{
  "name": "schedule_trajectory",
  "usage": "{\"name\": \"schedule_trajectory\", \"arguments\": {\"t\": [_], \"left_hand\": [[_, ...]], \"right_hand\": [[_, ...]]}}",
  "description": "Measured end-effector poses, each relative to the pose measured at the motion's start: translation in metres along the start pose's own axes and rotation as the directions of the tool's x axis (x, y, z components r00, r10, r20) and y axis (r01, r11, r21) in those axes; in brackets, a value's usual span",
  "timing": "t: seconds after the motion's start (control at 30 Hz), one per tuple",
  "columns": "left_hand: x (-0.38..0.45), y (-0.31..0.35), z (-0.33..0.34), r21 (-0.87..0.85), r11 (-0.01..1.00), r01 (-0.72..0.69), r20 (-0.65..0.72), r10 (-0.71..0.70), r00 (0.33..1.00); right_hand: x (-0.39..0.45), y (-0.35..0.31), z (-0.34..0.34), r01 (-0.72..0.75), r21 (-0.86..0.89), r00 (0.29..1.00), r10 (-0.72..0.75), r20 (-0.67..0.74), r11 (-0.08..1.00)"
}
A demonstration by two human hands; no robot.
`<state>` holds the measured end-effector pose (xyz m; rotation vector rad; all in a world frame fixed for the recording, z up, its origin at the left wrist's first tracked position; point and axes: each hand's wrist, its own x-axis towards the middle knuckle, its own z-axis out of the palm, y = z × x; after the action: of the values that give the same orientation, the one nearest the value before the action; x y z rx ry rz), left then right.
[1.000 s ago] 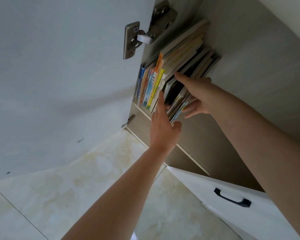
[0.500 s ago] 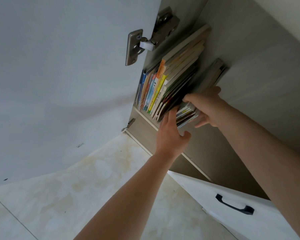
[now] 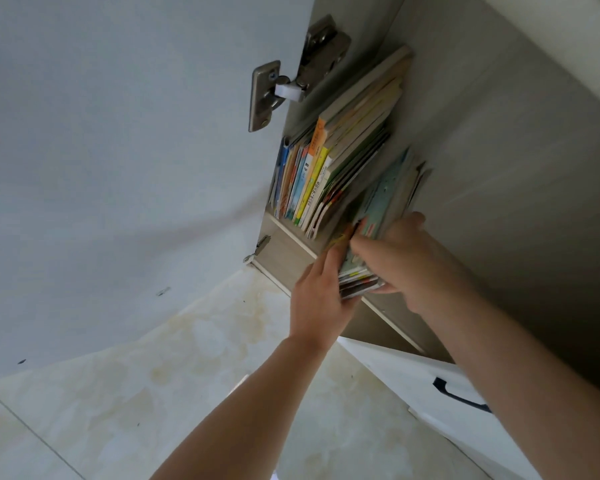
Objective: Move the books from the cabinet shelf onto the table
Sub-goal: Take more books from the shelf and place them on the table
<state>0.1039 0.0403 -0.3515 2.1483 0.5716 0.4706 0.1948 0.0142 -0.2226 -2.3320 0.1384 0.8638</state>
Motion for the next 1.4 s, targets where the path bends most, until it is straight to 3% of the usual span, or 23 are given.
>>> {"name": "schedule_trajectory", "arguments": {"t": [0.17,0.3,0.4,0.43,0.5,0.6,0.73,0.83,1.0,1.13,1.27,1.4], "left_hand": [[-0.010,-0.014,-0.019,-0.093,0.995,0.029,-0.018,-0.031,0.999],[-0.007,-0.029,-0.025,-0.158,0.987,0.040,-0.019,-0.044,0.999],[-0.008,-0.033,-0.026,-0.169,0.985,0.029,-0.027,-0.034,0.999],[-0.008,-0.033,-0.026,-0.158,0.987,0.019,-0.032,-0.024,0.999],[-0.007,-0.034,-0.026,-0.154,0.988,-0.008,-0.038,0.002,0.999],[-0.005,-0.038,-0.027,-0.174,0.985,-0.015,-0.008,0.014,1.000],[-0.005,-0.043,-0.031,-0.149,0.989,-0.017,0.005,0.018,1.000],[-0.004,-0.051,-0.038,-0.160,0.985,-0.061,0.067,0.073,0.995],[-0.011,-0.070,-0.040,-0.138,0.983,-0.123,0.116,0.140,0.983],[-0.018,-0.076,-0.037,-0.208,0.976,-0.063,0.139,0.093,0.986],[-0.016,-0.065,-0.044,-0.158,0.984,-0.082,0.102,0.099,0.990],[-0.029,-0.049,-0.066,-0.137,0.990,-0.022,0.138,0.041,0.990]], "right_hand": [[-0.012,0.013,0.018,0.000,0.090,0.991,-0.013,0.136,0.996],[-0.001,0.019,-0.014,0.026,0.077,0.970,-0.044,0.239,0.997],[0.023,0.028,-0.044,-0.056,0.250,0.987,0.016,0.159,0.967],[0.033,0.034,-0.050,-0.021,0.249,0.993,-0.008,0.117,0.968],[0.054,0.042,-0.057,0.084,0.124,0.991,-0.096,0.090,0.989],[0.073,0.043,-0.055,0.259,-0.047,0.940,-0.241,0.241,0.965],[0.098,0.043,-0.056,0.425,-0.069,0.876,-0.391,0.283,0.903],[0.120,0.055,-0.059,0.479,-0.182,0.863,-0.421,0.280,0.859],[0.125,0.071,-0.058,0.488,-0.150,0.837,-0.413,0.359,0.860],[0.110,0.072,-0.053,0.514,-0.105,0.811,-0.443,0.382,0.851],[0.095,0.080,-0.052,0.501,0.004,0.825,-0.479,0.300,0.866],[0.065,0.082,-0.057,0.424,-0.050,0.867,-0.389,0.311,0.904]]}}
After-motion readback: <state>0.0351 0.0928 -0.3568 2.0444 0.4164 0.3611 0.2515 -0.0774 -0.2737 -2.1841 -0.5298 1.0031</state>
